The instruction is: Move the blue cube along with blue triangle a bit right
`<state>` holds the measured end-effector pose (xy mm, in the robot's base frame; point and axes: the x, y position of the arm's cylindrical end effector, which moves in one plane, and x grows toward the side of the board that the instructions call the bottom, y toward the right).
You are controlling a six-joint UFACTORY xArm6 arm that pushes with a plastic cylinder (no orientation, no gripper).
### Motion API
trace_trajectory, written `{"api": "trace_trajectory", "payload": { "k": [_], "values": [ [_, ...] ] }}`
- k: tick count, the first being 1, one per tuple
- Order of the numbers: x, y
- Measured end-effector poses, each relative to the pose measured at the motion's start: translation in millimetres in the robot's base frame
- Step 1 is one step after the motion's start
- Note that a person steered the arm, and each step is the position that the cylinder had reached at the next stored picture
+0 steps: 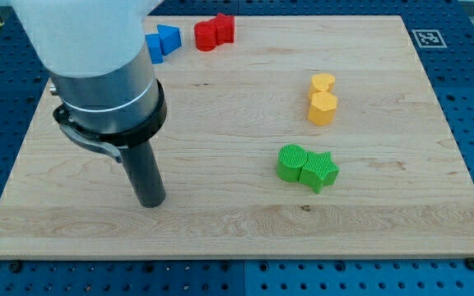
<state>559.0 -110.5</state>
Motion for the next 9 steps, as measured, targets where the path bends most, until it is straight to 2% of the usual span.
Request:
{"api": "trace_trajectory", "payload": {
  "k": [1, 3, 4, 5, 6, 7, 9],
  "values": [
    [-0.5, -1.0],
    [-49.8, -60.2],
    [-104.4, -65.0],
    [-176.6, -65.0],
    [-226.9, -65.0],
    [-227.4, -65.0],
    [-265.2, -88.0]
  ]
}}
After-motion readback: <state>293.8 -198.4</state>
